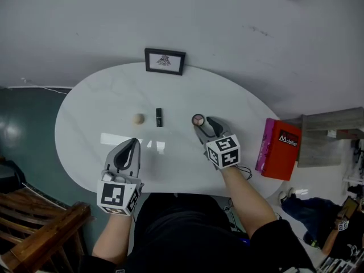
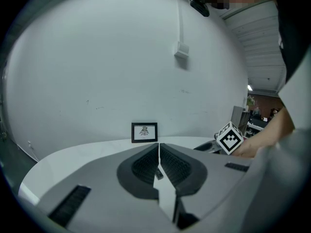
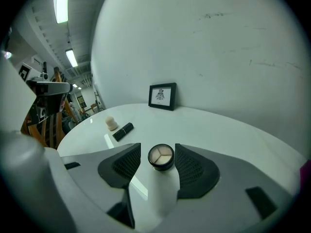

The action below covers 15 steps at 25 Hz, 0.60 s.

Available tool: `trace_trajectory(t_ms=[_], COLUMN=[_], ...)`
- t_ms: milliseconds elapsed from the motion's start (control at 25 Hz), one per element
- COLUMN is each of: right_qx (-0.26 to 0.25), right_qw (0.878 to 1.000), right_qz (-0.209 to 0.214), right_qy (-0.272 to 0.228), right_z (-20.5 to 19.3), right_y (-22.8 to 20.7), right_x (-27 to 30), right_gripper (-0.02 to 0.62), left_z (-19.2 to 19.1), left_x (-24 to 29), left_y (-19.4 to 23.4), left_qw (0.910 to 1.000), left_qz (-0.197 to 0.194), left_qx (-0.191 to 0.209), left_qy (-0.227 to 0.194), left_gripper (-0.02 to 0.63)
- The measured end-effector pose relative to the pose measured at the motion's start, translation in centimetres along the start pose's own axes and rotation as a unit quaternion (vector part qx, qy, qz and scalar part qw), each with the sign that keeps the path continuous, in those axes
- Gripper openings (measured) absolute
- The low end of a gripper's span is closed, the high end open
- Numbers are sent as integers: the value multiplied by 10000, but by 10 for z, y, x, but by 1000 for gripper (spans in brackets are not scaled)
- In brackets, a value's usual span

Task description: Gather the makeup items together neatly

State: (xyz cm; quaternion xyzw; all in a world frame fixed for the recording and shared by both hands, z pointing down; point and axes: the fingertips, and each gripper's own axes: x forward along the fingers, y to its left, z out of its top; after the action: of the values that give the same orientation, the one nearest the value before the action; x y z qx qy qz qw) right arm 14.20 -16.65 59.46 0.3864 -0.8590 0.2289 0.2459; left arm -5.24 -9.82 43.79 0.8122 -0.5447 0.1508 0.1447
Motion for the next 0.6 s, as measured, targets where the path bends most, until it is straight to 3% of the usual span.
trace_trajectory(t_ms=[600], right_qx=[-592], right_qw=[9946], right_qz=[-294], right_qy=[796], right_z=[-17], right_y=[-3], right_x=[35], right_gripper=[199], left_z=[-17], left_x=[-10], left_y=[15], left_qw=[9995], left_qz=[228], left_qx=[-198], left_qy=[71], left_gripper=[17])
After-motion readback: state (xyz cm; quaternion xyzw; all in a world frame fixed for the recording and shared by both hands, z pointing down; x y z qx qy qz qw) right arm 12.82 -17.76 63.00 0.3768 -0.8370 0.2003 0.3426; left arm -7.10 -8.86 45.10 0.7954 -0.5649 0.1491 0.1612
